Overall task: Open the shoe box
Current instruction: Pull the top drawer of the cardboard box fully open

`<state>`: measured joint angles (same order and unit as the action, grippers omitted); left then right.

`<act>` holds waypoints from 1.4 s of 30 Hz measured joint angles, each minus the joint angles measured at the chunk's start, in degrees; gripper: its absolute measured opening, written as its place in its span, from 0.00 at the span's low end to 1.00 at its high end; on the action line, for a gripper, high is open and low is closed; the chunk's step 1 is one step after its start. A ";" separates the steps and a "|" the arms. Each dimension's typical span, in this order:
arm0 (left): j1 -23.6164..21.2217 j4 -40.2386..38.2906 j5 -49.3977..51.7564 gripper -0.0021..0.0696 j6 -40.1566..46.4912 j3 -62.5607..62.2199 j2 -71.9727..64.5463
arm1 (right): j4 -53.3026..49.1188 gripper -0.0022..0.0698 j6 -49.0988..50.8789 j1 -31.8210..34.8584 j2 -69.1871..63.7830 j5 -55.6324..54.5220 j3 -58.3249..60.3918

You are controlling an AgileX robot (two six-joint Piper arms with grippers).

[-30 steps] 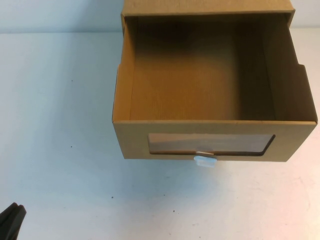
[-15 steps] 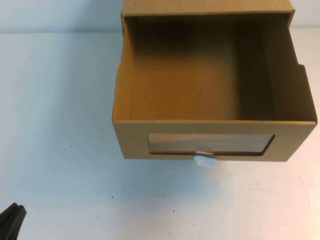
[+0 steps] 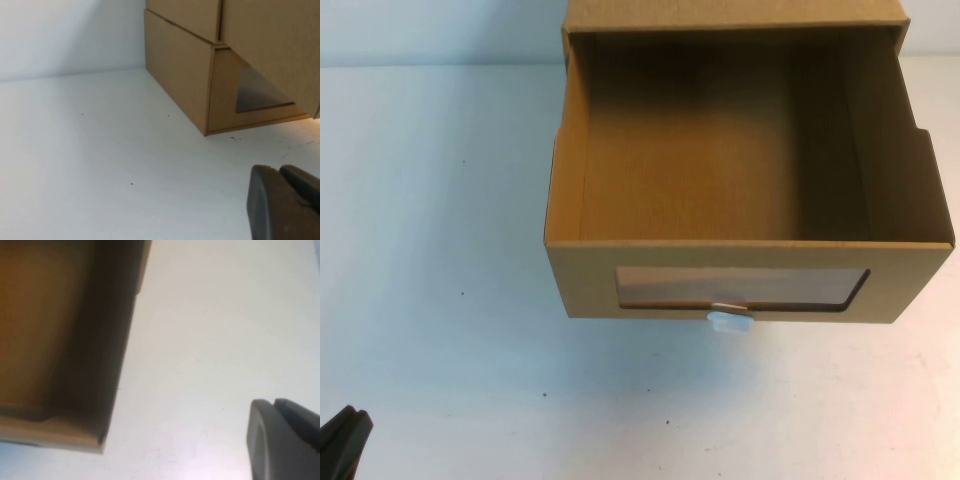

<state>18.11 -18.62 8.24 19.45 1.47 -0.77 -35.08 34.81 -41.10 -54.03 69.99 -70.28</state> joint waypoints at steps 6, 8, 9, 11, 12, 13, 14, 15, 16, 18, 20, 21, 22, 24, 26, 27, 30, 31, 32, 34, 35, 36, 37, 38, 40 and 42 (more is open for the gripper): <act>0.00 -0.04 0.00 0.02 0.00 0.00 0.00 | -4.28 0.01 0.11 4.51 0.16 -8.84 4.29; 0.00 -0.04 0.00 0.02 0.00 0.00 0.00 | -4.28 0.01 0.11 10.51 1.31 -17.01 9.30; 0.00 -0.04 0.00 0.02 0.00 0.00 0.00 | -4.28 0.01 0.11 14.01 2.31 -22.27 12.50; 0.00 -0.04 0.00 0.02 0.00 0.00 0.00 | -4.28 0.01 0.11 20.34 4.60 -32.39 19.19; 0.00 -0.04 0.00 0.02 0.00 0.00 0.00 | -4.18 0.01 0.11 23.73 6.18 -37.83 23.19; 0.00 -0.04 0.00 0.02 0.00 0.00 0.00 | -4.18 0.01 0.11 26.29 7.98 -42.74 26.37; 0.00 -0.04 0.00 0.02 0.00 0.00 0.00 | -4.18 0.01 0.84 29.29 9.94 -46.88 30.29; 0.00 -0.04 0.00 0.02 0.00 0.00 0.00 | -4.18 0.01 1.77 32.02 11.59 -49.60 34.04; 0.00 -0.04 0.00 0.02 0.00 0.00 0.00 | -4.18 0.01 3.08 34.39 13.75 -52.33 37.56; 0.00 -0.04 0.00 0.02 0.00 0.00 0.00 | -4.29 0.01 5.57 37.78 17.85 -55.19 43.43; 0.00 -0.04 0.00 0.02 0.00 0.00 0.00 | -4.29 0.01 6.88 40.18 22.81 -56.97 49.41; 0.00 -0.04 0.00 0.02 0.00 0.00 0.00 | -4.38 0.01 7.15 40.72 24.95 -57.59 51.64; 0.00 -0.04 0.00 0.02 0.00 0.00 0.00 | -4.38 0.01 7.43 41.16 27.71 -58.16 54.26; 0.00 -0.04 0.00 0.02 0.00 0.00 0.00 | -4.38 0.01 7.55 41.51 33.44 -59.03 58.49; 0.00 -0.04 0.00 0.02 0.00 0.00 0.00 | -4.38 0.01 7.64 41.64 38.79 -59.83 62.40; 0.00 -0.04 0.00 0.02 0.00 0.00 0.00 | -4.22 0.01 7.64 41.64 40.70 -60.09 63.96; 0.00 -0.04 0.00 0.02 0.00 0.00 0.00 | -3.90 0.01 7.67 41.64 46.47 -60.23 67.24; 0.00 -0.04 0.00 0.02 0.00 0.00 0.00 | -3.63 0.01 7.67 41.64 48.20 -60.23 68.03; 0.00 -0.04 0.00 0.02 0.00 0.00 0.00 | -3.33 0.01 7.67 41.64 49.81 -60.23 68.65; 0.00 -0.04 0.00 0.02 0.00 0.00 0.00 | -2.97 0.01 7.77 41.64 52.75 -60.23 69.30; 0.00 -0.04 0.00 0.02 0.00 0.00 0.00 | -2.84 0.01 7.77 41.64 53.57 -60.23 69.56; 0.00 -0.04 0.00 0.02 0.00 0.00 0.00 | -2.84 0.01 7.77 41.64 54.19 -60.23 69.53; 0.00 -0.04 0.00 0.02 0.00 0.00 0.00 | -2.76 0.01 7.77 41.64 54.36 -60.23 69.59; 0.00 -0.04 0.00 0.02 0.00 0.00 0.00 | -2.76 0.01 7.77 41.64 54.47 -60.23 69.59; 0.00 -0.04 0.00 0.02 0.00 0.00 0.00 | -2.62 0.01 7.77 40.82 54.47 -60.23 69.59; 0.00 -0.04 0.00 0.02 0.00 0.00 0.00 | -2.47 0.01 7.77 39.67 54.47 -60.23 69.59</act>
<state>18.11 -18.66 8.24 19.45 1.47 -0.77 -37.54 42.57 -1.43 0.44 9.76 -0.69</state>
